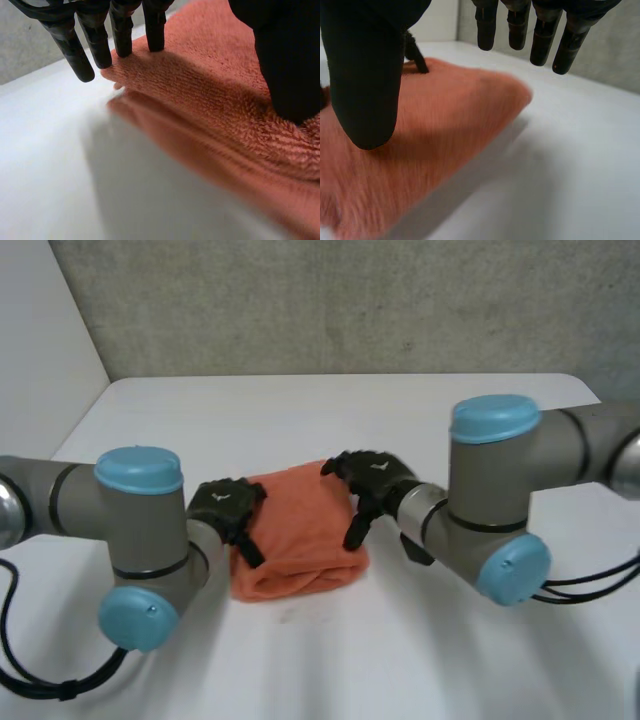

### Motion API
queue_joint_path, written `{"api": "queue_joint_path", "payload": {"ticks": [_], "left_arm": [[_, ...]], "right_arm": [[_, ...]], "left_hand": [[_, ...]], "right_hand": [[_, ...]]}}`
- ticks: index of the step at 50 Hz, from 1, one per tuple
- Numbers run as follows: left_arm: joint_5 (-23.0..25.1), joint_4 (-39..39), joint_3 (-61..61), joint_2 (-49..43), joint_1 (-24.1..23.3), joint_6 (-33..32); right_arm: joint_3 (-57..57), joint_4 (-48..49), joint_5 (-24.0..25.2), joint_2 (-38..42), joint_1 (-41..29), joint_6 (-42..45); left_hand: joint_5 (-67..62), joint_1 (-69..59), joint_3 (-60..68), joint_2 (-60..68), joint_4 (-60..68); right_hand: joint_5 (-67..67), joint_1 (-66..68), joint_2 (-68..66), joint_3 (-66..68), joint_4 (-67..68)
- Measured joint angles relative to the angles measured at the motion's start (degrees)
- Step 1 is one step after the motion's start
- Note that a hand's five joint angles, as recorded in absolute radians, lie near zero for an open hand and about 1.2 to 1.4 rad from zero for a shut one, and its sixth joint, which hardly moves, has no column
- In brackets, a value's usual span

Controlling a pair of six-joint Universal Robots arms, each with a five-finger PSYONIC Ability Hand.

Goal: Fold the laundry

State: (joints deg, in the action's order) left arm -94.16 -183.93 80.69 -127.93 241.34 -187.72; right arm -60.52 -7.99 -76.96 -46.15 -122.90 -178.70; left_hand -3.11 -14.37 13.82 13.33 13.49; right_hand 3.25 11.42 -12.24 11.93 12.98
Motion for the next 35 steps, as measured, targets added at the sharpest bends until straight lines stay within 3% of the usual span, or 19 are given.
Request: {"api": "queue_joint_path", "payload": {"ticks": [6, 17, 22, 23, 26, 30, 35], "left_arm": [[0.2, 0.1, 2.7, 1.3, 1.4, -5.3], [0.7, -0.1, 3.9, 6.9, 0.8, -5.9], [0.8, -0.1, 3.2, 10.7, 0.1, -5.5], [0.9, -0.2, 2.6, 12.7, -0.1, -5.3], [0.9, -0.1, 1.8, 14.6, -0.3, -4.8], [0.9, 1.9, -2.4, 20.2, 0.4, -1.0], [1.5, 8.2, -6.4, 24.3, 2.9, 3.2]], "right_arm": [[5.9, -3.6, 0.4, 5.6, -2.1, 0.5], [10.2, -6.2, -1.5, 8.7, -2.6, 4.9], [10.0, -6.2, -3.0, 4.8, -2.4, 5.6], [9.0, -5.1, -4.7, -0.1, -2.2, 5.6], [8.2, -4.1, -6.0, -2.9, -2.1, 5.6], [2.4, 3.4, -13.7, -14.7, 0.3, 6.7], [-4.4, 8.1, -19.2, -24.0, 5.2, 9.3]], "left_hand": [[0.0, 1.1, 0.0, 0.0, 0.0], [0.0, 1.2, 0.0, 0.0, 0.0], [0.3, 1.2, 0.0, 0.0, 0.0], [0.4, 1.2, 0.0, 0.0, 0.0], [0.4, 1.2, 0.0, 0.0, 0.0], [0.4, 1.2, 0.0, 0.0, 0.0], [0.6, 1.6, -0.7, -0.6, -0.8]], "right_hand": [[0.0, 0.0, 0.0, 0.0, 0.0], [0.0, 0.0, 0.0, 0.0, 0.0], [0.0, 0.0, 0.0, 0.0, 0.0], [0.0, 0.0, 0.0, 0.0, 0.0], [0.0, 0.0, 0.0, 0.0, 0.0], [0.0, 0.0, 0.0, 0.0, 0.0], [-0.1, 0.0, 0.0, 0.0, 0.0]]}}
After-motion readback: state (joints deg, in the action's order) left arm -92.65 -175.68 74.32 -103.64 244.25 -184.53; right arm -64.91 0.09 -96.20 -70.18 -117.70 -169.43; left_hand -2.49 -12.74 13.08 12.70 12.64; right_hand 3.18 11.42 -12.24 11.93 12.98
